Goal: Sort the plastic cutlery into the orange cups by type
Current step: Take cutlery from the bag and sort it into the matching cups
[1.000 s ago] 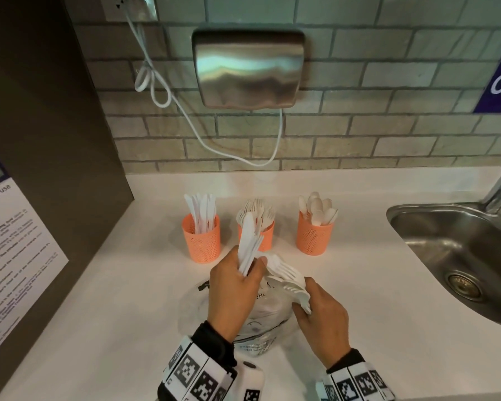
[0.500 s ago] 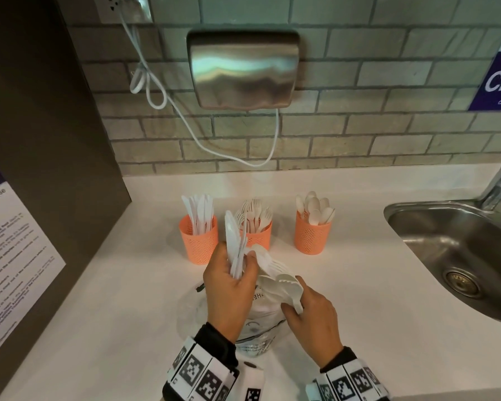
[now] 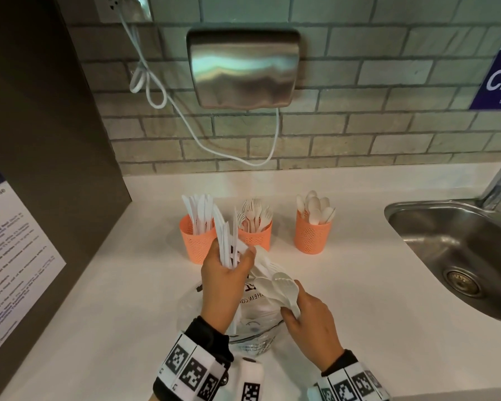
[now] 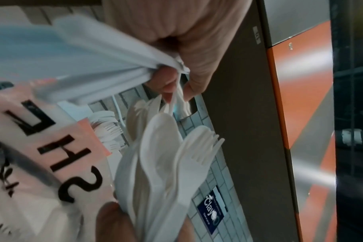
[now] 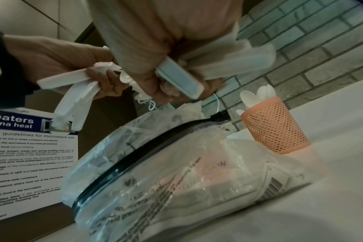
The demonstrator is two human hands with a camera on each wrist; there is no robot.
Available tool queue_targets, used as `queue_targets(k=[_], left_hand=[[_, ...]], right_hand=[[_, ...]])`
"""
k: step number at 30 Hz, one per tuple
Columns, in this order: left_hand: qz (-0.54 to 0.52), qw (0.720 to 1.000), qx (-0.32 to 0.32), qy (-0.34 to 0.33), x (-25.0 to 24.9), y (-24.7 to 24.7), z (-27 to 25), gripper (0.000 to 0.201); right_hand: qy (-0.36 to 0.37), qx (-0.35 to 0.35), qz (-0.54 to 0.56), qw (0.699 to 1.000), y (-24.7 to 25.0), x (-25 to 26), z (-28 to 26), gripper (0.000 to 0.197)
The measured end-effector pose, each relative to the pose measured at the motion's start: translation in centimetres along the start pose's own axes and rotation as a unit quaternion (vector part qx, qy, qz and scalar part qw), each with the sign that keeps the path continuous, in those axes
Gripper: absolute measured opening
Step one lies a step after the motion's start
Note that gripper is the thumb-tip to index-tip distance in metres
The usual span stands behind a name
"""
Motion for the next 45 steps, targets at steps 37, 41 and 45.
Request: queue_targets(k=[37,41,45], left_hand=[[-0.066,0.983,0.028,0.166,-1.0,2.9,1.6,0.014],[0.147,0.987,0.063,0.031,-1.8,1.3,-0.1,0.023],[0.375,0.922,0.076,-0.052,-1.8,0.2,-1.2,0.019]], right_hand=[[0.082,-0.075,-0.092,0.990,1.1,0.2,0.5,0.059],[0.056,-0.094,-0.128,0.986,0.9,0.1,0.5,0.085],[0.038,-0.117,-0.131,0.984,1.1,0.1,0.4,0.091]])
Point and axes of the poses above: each hand's wrist, its own z-axis towards the middle knuckle, its own y-axis out of the back of the hand, x = y × z, the point moved 2 cm from there along z, towards the middle knuckle, and after that the axes turned 3 degrees about -y, right-handed, at the moved point
